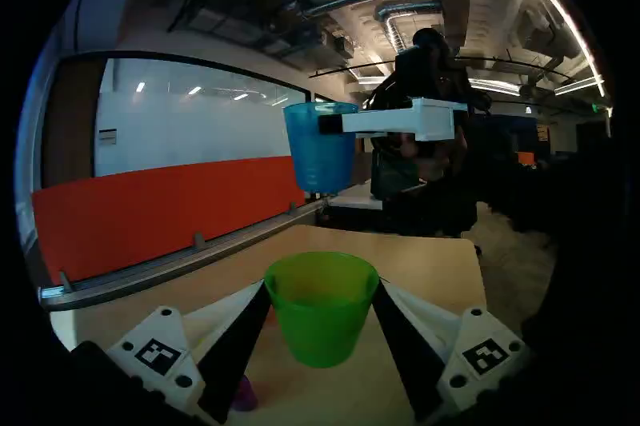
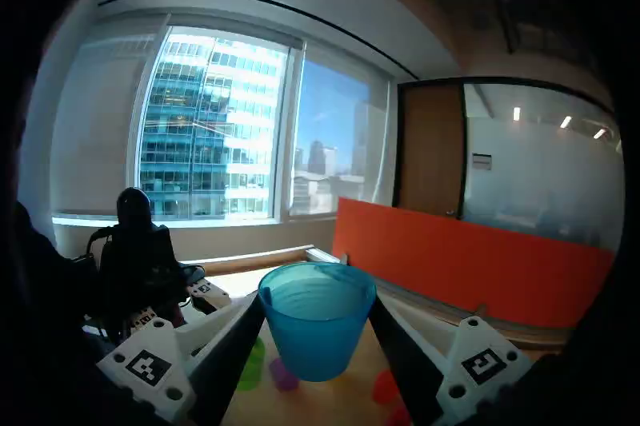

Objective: Pour water

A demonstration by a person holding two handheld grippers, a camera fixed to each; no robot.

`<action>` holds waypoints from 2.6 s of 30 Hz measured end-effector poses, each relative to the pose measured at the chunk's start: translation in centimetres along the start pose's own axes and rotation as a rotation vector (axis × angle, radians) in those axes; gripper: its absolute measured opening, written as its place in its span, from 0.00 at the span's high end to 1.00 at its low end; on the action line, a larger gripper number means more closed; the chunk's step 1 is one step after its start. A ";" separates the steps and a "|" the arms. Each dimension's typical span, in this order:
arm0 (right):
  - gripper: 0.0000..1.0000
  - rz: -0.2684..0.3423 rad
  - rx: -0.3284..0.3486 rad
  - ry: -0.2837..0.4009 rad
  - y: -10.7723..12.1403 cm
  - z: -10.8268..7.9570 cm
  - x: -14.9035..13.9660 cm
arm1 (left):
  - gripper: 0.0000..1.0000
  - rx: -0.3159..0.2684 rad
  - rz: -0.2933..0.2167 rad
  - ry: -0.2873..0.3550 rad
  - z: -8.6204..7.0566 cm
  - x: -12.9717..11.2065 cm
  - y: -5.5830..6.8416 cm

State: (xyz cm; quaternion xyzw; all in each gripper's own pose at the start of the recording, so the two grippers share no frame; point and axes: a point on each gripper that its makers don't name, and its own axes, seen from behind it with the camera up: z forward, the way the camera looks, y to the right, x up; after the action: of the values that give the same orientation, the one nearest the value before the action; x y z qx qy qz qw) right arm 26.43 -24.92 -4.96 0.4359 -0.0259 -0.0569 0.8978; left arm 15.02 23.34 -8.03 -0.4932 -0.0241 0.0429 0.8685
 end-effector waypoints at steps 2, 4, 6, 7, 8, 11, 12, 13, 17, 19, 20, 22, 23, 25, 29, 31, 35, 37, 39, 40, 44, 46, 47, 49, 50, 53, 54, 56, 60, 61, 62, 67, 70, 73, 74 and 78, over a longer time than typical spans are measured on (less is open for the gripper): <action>0.10 0.002 -0.008 -0.003 0.4 -0.3 -0.4 | 0.14 0.001 0.004 -0.004 0.1 -0.1 -0.1; 0.10 0.003 -0.017 -0.011 0.9 -0.8 -1.0 | 0.14 0.001 0.006 -0.007 0.2 -0.1 -0.1; 0.10 0.004 -0.028 -0.020 1.6 -1.2 -1.7 | 0.14 0.003 0.008 -0.011 0.3 -0.2 -0.3; 0.10 0.004 -0.035 -0.025 1.9 -1.5 -2.1 | 0.14 0.004 0.009 -0.013 0.3 -0.3 -0.3; 0.10 0.004 -0.042 -0.029 2.2 -1.7 -2.4 | 0.14 0.005 0.009 -0.015 0.3 -0.4 -0.4; 0.10 0.003 -0.060 -0.048 3.0 -2.6 -3.7 | 0.14 0.008 0.007 -0.026 0.5 -0.9 -0.6; 0.10 0.002 -0.065 -0.054 3.3 -2.9 -4.2 | 0.14 0.009 0.006 -0.032 0.6 -1.1 -0.7; 0.10 0.000 -0.069 -0.061 3.5 -3.1 -4.6 | 0.14 0.010 0.005 -0.036 0.6 -1.2 -0.7; 0.10 -0.006 -0.080 -0.085 4.1 -3.9 -6.2 | 0.14 0.011 0.002 -0.056 0.9 -1.9 -1.0; 0.10 -0.006 -0.079 -0.099 4.3 -4.2 -6.9 | 0.14 0.012 0.002 -0.068 1.1 -2.2 -1.1; 0.10 -0.005 -0.078 -0.105 4.3 -4.3 -7.3 | 0.14 0.013 0.002 -0.074 1.2 -2.4 -1.1; 0.10 -0.004 -0.073 -0.117 4.3 -4.5 -8.1 | 0.14 0.014 0.002 -0.087 1.3 -2.8 -1.2; 0.10 -0.004 -0.070 -0.122 4.3 -4.5 -8.4 | 0.14 0.015 0.002 -0.094 1.4 -3.0 -1.2; 0.10 -0.003 -0.065 -0.135 4.4 -4.6 -9.3 | 0.14 0.012 0.002 -0.109 1.6 -3.5 -1.3; 0.09 0.000 -0.055 -0.171 4.5 -4.6 -11.2 | 0.14 0.005 0.006 -0.143 2.1 -4.6 -1.2; 0.09 -0.004 -0.052 -0.186 4.5 -4.6 -12.1 | 0.14 0.000 0.014 -0.162 2.4 -5.1 -1.1; 0.09 -0.006 -0.045 -0.206 4.6 -4.5 -13.4 | 0.14 -0.010 0.022 -0.198 2.8 -6.2 -1.0; 0.09 0.003 -0.039 -0.216 4.7 -4.4 -14.1 | 0.14 -0.015 0.020 -0.216 3.1 -6.9 -1.0; 0.09 0.011 -0.035 -0.227 4.8 -4.3 -14.8 | 0.14 -0.019 0.017 -0.233 3.5 -7.5 -1.1; 0.09 0.014 -0.034 -0.232 4.9 -4.3 -15.2 | 0.14 -0.021 0.016 -0.240 3.6 -7.8 -1.1; 0.09 0.014 -0.031 -0.256 5.2 -4.2 -16.7 | 0.14 -0.031 0.013 -0.278 4.2 -9.3 -1.2; 0.09 0.013 -0.029 -0.271 5.3 -4.2 -17.5 | 0.14 -0.036 0.013 -0.298 4.5 -10.1 -1.2; 0.09 0.013 -0.028 -0.278 5.3 -4.2 -18.0 | 0.14 -0.039 0.013 -0.307 4.6 -10.5 -1.2; 0.09 0.013 -0.025 -0.293 5.5 -4.1 -18.8 | 0.14 -0.044 0.012 -0.326 4.8 -11.2 -1.3; 0.09 0.014 -0.024 -0.301 5.6 -4.1 -19.1 | 0.14 -0.047 0.012 -0.334 4.9 -11.5 -1.3; 0.09 0.014 -0.020 -0.321 5.8 -4.0 -20.3 | 0.14 -0.051 0.008 -0.363 5.2 -12.5 -1.4; 0.09 0.016 -0.017 -0.329 5.8 -4.0 -20.7 | 0.14 -0.052 0.007 -0.373 5.3 -12.9 -1.5; 0.09 0.018 -0.012 -0.342 5.8 -3.9 -21.4 | 0.14 -0.054 0.006 -0.392 5.4 -13.6 -1.6; 0.09 0.021 0.001 -0.373 5.6 -3.7 -23.3 | 0.14 -0.058 0.014 -0.429 5.7 -15.1 -1.7; 0.09 0.020 0.003 -0.382 5.6 -3.6 -23.7 | 0.14 -0.059 0.016 -0.436 5.8 -15.4 -1.8; 0.09 0.019 0.005 -0.390 5.6 -3.6 -24.2 | 0.14 -0.060 0.019 -0.444 5.9 -15.7 -1.8; 0.09 0.020 0.022 -0.427 5.3 -3.3 -26.2 | 0.14 -0.061 0.019 -0.480 6.3 -17.2 -1.9; 0.09 0.021 0.028 -0.440 5.2 -3.2 -27.1 | 0.14 -0.065 0.016 -0.503 6.4 -18.0 -1.9; 0.09 0.024 0.033 -0.448 5.2 -3.1 -27.7 | 0.14 -0.070 0.020 -0.527 6.5 -18.9 -1.9; 0.09 0.025 0.034 -0.451 5.1 -3.0 -27.8 | 0.14 -0.071 0.023 -0.535 6.6 -19.1 -1.9; 0.09 0.032 0.035 -0.456 5.1 -3.0 -28.2 | 0.14 -0.073 0.038 -0.556 6.7 -20.1 -1.9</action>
State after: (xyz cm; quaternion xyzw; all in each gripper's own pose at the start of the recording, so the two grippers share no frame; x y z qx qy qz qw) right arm -0.89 -15.93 -2.68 0.4269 -0.2361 -0.1392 0.8618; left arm -5.43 26.13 -2.91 -0.4938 -0.2539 0.1919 0.8092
